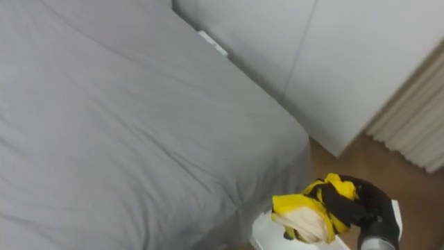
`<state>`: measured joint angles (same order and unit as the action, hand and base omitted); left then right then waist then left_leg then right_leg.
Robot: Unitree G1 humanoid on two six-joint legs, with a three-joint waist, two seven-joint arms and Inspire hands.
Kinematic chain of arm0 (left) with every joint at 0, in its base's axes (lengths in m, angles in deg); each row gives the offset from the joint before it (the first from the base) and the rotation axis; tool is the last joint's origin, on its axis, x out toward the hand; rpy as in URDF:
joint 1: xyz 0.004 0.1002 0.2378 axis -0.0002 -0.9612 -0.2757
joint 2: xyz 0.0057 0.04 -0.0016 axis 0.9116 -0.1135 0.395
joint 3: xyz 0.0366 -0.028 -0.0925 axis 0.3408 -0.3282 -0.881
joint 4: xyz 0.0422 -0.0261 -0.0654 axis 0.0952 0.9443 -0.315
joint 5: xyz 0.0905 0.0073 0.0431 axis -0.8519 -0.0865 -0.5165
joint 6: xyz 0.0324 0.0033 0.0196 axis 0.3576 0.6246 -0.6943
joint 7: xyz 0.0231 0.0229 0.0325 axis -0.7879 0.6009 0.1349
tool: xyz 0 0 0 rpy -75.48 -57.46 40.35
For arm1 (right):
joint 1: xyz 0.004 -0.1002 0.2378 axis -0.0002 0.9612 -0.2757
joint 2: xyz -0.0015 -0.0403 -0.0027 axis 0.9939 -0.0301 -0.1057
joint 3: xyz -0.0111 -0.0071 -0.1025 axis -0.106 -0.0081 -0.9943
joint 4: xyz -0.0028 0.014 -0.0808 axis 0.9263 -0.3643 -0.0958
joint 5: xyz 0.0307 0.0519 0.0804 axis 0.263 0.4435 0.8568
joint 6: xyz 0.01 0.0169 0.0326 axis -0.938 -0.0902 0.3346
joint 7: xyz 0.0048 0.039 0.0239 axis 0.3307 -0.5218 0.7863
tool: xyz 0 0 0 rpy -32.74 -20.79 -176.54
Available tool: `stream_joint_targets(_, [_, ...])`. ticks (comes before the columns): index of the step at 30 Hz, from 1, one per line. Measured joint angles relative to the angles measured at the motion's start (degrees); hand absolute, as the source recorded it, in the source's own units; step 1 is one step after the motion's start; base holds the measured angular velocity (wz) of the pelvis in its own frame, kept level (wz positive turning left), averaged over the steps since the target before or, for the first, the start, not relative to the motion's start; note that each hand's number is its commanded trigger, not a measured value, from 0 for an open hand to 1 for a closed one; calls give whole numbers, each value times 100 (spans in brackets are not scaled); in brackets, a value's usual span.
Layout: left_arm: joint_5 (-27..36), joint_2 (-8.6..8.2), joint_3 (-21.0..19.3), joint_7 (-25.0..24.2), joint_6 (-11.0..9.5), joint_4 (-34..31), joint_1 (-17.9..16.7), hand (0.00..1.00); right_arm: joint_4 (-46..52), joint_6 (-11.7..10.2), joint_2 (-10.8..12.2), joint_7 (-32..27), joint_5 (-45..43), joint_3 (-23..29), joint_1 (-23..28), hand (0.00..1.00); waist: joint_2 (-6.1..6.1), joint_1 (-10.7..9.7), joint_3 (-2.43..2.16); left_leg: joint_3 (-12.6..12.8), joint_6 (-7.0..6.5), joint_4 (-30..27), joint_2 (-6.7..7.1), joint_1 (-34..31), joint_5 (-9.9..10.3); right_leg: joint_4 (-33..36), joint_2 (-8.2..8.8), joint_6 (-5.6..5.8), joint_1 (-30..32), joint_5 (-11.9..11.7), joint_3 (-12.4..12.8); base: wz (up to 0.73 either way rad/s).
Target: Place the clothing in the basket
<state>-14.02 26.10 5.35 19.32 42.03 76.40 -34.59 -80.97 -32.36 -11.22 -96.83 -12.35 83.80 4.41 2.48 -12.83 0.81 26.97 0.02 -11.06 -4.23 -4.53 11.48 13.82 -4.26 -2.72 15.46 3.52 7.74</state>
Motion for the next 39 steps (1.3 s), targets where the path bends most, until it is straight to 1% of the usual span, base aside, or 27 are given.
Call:
stream_joint_targets(1, [37,0,57,-3,0,0,23,0,-199,-56,-3,-27,-50,37,-134,100,67,-76,8,38,-12,-75,-3,-165,7,84,-2,2,186,-5,12,-17])
stream_joint_targets(2, [108,2,115,-3,0,1,36,0,-316,-91,-16,-46,-82,42,-222,100,101,-117,22,52,-17,-90,3,-231,8,122,-6,3,271,-5,14,-12])
stream_joint_targets(3, [200,0,241,-3,0,1,73,0,-425,-97,-34,-99,-101,70,-332,100,182,-128,37,113,-26,-138,13,-369,9,229,-3,5,460,-5,35,-17])
stream_joint_targets(4, [255,-3,349,-4,0,9,115,0,-560,-157,-35,-154,-131,74,-428,100,260,-132,47,134,-42,-190,17,-507,18,318,0,12,635,1,72,-18])
stream_joint_targets(5, [281,-8,389,-6,0,18,141,0,-669,-197,-35,-183,-149,73,-488,100,298,-132,53,145,-43,-210,17,-569,18,335,9,12,694,1,120,-16])
stream_joint_targets(6, [334,-28,393,-6,-3,54,199,0,-977,-272,-58,-205,-169,75,-639,100,359,-124,53,189,-45,-256,6,-689,19,378,-1,18,819,-2,171,-14])
stream_joint_targets(7, [380,-31,430,-6,-9,59,226,0,-1209,-277,-74,-248,-185,75,-779,100,410,-111,45,217,-47,-277,16,-795,18,461,-4,17,981,-2,211,-14])
stream_joint_targets(8, [381,-33,471,-6,-23,58,244,0,-1308,-281,-84,-271,-192,75,-843,100,430,-105,47,227,-51,-277,29,-846,16,516,-8,16,1069,-1,245,-12])
stream_joint_targets(10, [388,-33,604,-6,-29,63,335,0,-1559,-353,-100,-358,-230,70,-1053,100,524,-98,50,250,-88,-243,89,-1063,-29,657,15,26,1366,10,299,-3])
stream_joint_targets(11, [395,-32,639,-6,-29,68,367,0,-1622,-391,-102,-391,-231,67,-1107,100,553,-98,59,256,-93,-240,95,-1118,-35,685,22,27,1426,10,300,0])
stream_joint_targets(13, [451,-33,789,-11,-44,78,451,0,-1767,-412,-110,-491,-216,58,-1257,100,652,-80,58,277,-122,-228,105,-1308,-71,708,44,49,1627,6,301,3])
stream_joint_targets(17, [451,-30,882,-15,-89,84,527,0,-1898,-528,-121,-614,-185,-36,-1306,100,683,-11,50,262,-110,-148,143,-1431,-144,729,51,54,1776,10,287,4])
stream_joint_targets(18, [447,-32,890,-15,-89,103,574,0,-1999,-566,-175,-673,-161,-86,-1312,90,684,56,48,251,-103,-120,145,-1435,-164,728,52,48,1778,10,273,10])
stream_joint_targets(19, [447,-32,924,-12,-105,101,594,0,-2149,-592,-213,-715,-115,-108,-1369,62,691,86,48,208,-100,-108,148,-1470,-176,727,64,35,1781,18,228,15])
stream_joint_targets(20, [446,-31,978,2,-130,99,603,0,-2210,-595,-217,-745,-99,-107,-1411,42,699,84,46,171,-101,-111,149,-1488,-181,727,74,32,1789,20,203,24])
stream_joint_targets(21, [447,-28,1064,42,-158,100,642,0,-2322,-601,-217,-821,-95,-111,-1497,0,703,87,44,93,-109,-116,175,-1502,-214,775,106,20,1830,27,151,29])
stream_joint_targets(22, [447,-28,1178,76,-160,99,690,0,-2360,-603,-219,-901,-95,-148,-1560,0,704,99,44,45,-115,-84,216,-1524,-256,825,139,5,1878,42,116,26])
stream_joint_targets(23, [447,-23,1241,87,-162,97,707,0,-2370,-603,-219,-920,-94,-178,-1586,0,704,113,44,35,-120,-76,225,-1538,-276,842,148,2,1896,45,104,20])
stream_joint_targets(25, [453,-25,1391,182,-163,63,767,0,-2401,-617,-222,-949,-4,-352,-1696,0,704,124,45,-46,-133,-74,272,-1617,-290,904,211,-2,1996,100,20,19])
stream_joint_targets(27, [454,-23,1483,205,-166,50,802,0,-2505,-616,-222,-951,42,-431,-1743,0,703,160,45,-100,-138,-72,285,-1636,-295,924,227,4,2000,143,-10,19])
stream_joint_targets(29, [454,-24,1522,208,-173,24,815,0,-2545,-616,-221,-953,61,-485,-1759,0,703,209,45,-124,-139,-70,288,-1649,-295,924,236,8,2003,164,-38,10])
stream_joint_targets(33, [453,-23,1522,206,-227,-9,812,0,-2544,-627,-224,-974,128,-526,-1753,0,703,214,45,-197,-139,-70,304,-1720,-295,993,302,-10,2079,200,-159,10])
stream_joint_targets(35, [453,-18,1573,204,-251,-9,797,0,-2553,-647,-223,-982,180,-527,-1750,0,703,214,45,-202,-139,-71,307,-1721,-295,1003,306,-14,2083,233,-164,6])
stream_joint_targets(37, [453,-11,1603,197,-295,-10,777,0,-2582,-764,-223,-962,357,-533,-1765,0,703,226,45,-205,-138,-73,305,-1723,-296,1004,304,-16,2083,262,-165,2])
stream_joint_targets(39, [454,-4,1630,195,-301,-15,778,0,-2613,-828,-223,-948,483,-535,-1781,0,704,228,45,-203,-138,-73,304,-1723,-295,1001,299,-12,2083,278,-154,2])
